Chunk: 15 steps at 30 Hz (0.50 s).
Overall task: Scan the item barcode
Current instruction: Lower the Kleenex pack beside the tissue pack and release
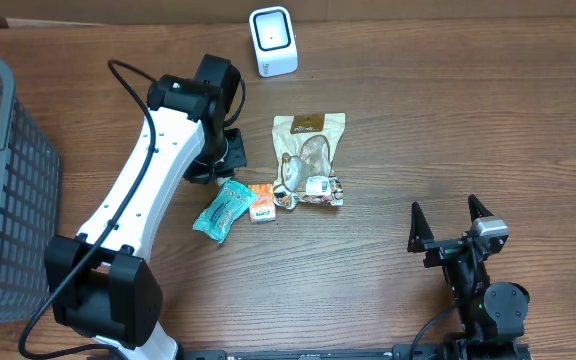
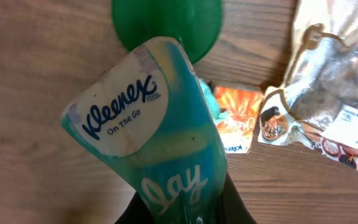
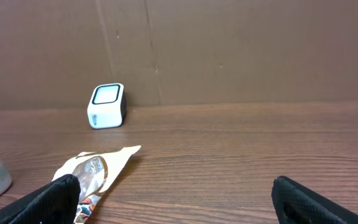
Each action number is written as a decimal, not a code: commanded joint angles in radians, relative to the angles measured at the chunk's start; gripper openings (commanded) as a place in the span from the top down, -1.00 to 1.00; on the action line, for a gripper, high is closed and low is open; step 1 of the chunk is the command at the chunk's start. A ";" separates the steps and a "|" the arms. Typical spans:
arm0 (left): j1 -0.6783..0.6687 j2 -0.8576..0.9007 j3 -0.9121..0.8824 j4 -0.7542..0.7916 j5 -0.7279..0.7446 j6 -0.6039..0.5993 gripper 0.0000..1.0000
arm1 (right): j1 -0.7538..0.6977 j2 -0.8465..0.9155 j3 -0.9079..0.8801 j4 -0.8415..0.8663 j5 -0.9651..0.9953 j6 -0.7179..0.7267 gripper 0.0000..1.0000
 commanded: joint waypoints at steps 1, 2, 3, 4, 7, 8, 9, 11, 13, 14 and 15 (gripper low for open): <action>-0.007 -0.003 -0.020 -0.007 -0.013 -0.214 0.91 | -0.003 -0.008 -0.010 0.004 -0.002 0.004 -1.00; -0.007 -0.003 -0.020 -0.010 -0.013 -0.231 0.92 | -0.003 -0.008 -0.010 0.004 -0.002 0.004 -1.00; -0.007 -0.003 -0.020 -0.013 -0.013 -0.249 0.92 | -0.003 -0.008 -0.010 0.004 -0.002 0.004 -1.00; -0.007 -0.003 -0.020 -0.019 -0.013 -0.272 0.92 | -0.003 -0.008 -0.010 0.004 -0.002 0.004 -1.00; -0.006 -0.003 -0.021 -0.054 -0.014 -0.397 0.91 | -0.003 -0.008 -0.010 0.004 -0.002 0.004 -1.00; -0.006 -0.003 -0.021 -0.070 -0.014 -0.455 0.91 | -0.003 -0.008 -0.010 0.004 -0.002 0.004 -1.00; -0.006 -0.003 -0.021 -0.077 -0.014 -0.488 0.92 | -0.003 -0.008 -0.010 0.004 -0.002 0.004 -1.00; -0.007 -0.003 -0.021 -0.084 -0.015 -0.534 0.92 | -0.003 -0.008 -0.010 0.004 -0.002 0.004 -1.00; -0.007 -0.003 -0.021 -0.084 -0.013 -0.553 0.90 | -0.003 -0.008 -0.010 0.004 -0.002 0.004 -1.00; -0.007 -0.003 -0.021 -0.085 -0.013 -0.568 0.91 | -0.003 -0.008 -0.010 0.004 -0.002 0.004 -1.00; -0.007 -0.002 -0.021 -0.090 -0.014 -0.583 0.92 | -0.003 -0.008 -0.010 0.004 -0.002 0.004 -1.00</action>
